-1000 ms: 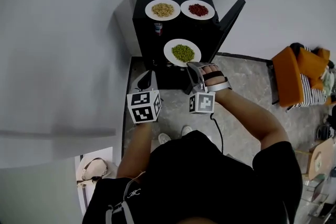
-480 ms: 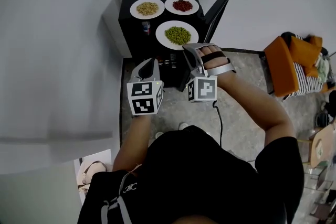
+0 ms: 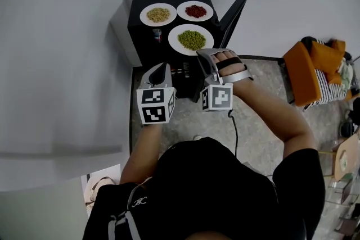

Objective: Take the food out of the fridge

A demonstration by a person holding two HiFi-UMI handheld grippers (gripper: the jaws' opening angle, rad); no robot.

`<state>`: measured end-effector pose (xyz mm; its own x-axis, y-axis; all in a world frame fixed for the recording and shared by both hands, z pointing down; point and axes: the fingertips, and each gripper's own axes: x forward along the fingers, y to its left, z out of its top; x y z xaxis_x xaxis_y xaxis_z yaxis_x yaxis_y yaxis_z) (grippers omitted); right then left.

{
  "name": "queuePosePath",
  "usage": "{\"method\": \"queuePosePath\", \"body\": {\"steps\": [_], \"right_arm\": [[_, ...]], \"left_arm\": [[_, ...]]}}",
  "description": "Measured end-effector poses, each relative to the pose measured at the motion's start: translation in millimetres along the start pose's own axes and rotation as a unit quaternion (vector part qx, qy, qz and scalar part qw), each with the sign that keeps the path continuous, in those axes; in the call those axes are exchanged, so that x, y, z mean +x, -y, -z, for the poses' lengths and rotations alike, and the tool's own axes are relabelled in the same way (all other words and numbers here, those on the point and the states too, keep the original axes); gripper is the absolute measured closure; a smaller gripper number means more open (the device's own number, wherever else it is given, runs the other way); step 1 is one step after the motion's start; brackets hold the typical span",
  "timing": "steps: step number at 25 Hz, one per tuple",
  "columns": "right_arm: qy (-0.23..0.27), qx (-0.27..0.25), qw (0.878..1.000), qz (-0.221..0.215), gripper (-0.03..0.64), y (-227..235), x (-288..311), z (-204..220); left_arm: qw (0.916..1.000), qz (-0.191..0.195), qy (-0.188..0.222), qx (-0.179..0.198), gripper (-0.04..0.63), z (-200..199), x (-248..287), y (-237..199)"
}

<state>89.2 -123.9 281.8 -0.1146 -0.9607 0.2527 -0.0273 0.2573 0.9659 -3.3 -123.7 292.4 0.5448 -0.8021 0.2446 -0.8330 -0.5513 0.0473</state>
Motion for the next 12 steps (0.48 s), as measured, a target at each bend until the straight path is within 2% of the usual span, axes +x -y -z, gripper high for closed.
{"method": "queuePosePath", "body": {"steps": [12], "right_arm": [[-0.006,0.004,1.000,0.000,0.604,-9.0,2.0,-3.7]], "left_arm": [[0.9999,0.014,-0.002,0.003,0.598,2.9,1.8,1.3]]}}
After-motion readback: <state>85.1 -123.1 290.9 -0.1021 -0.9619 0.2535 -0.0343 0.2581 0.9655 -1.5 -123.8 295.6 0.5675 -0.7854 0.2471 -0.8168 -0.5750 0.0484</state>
